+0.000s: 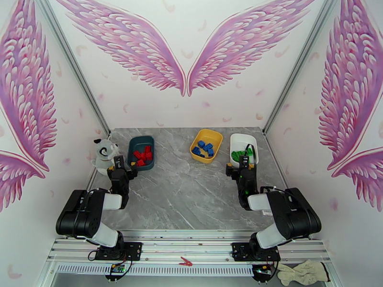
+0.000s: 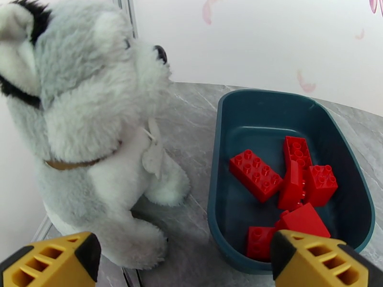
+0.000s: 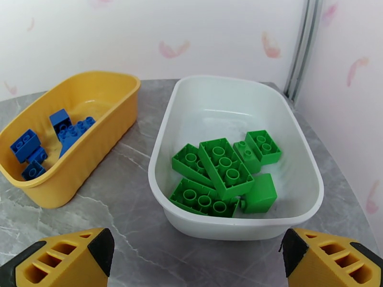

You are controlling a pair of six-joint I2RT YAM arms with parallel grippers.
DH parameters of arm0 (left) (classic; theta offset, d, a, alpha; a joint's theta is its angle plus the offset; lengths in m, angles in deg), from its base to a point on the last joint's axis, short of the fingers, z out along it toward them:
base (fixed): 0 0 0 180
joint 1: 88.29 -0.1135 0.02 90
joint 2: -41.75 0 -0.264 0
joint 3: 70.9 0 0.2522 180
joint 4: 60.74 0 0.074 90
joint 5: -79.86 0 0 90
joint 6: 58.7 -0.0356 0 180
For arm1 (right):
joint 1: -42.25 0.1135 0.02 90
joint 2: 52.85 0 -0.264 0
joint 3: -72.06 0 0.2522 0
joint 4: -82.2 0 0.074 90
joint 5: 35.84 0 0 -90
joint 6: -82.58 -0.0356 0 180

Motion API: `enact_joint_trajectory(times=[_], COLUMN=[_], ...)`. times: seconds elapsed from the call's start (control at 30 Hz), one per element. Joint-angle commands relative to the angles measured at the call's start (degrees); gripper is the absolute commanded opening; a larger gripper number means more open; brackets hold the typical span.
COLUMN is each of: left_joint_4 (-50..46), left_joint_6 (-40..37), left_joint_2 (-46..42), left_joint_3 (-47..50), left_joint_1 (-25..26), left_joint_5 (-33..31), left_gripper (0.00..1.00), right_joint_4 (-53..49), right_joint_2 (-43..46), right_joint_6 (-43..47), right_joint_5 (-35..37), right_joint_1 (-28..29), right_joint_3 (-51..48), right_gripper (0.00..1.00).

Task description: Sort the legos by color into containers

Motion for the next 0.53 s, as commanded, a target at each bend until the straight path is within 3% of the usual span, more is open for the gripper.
enact_joint_trajectory(times=[0.0,0.23,0.37,0.5], left_joint_4=[-1.00,-1.08,-1.08,-1.06], left_joint_6=[0.31,0.33,0.32,0.28], left_joint_2=[-1.10,-1.10,-1.10,-1.10], left_joint_3=[-0.86,-0.86,-0.86,-0.86], left_joint_1=[0.01,0.00,0.02,0.00], left_joint_5=[0.56,0.60,0.58,0.63], left_gripper=[0.99,0.99,0.99,0.99], right_joint_4=[-0.59,-0.94,-3.48,-3.22], right_joint_2=[-0.13,-0.18,0.04,0.01], right_joint_6=[-0.40,-0.45,0.60,1.08], right_joint_5=[-0.52,-0.63,-9.51,-10.80], right_joint_1=[-0.32,-0.39,-1.77,-2.08], right_joint_3=[0.99,1.25,2.35,2.10], right_gripper=[0.99,0.99,0.99,0.99])
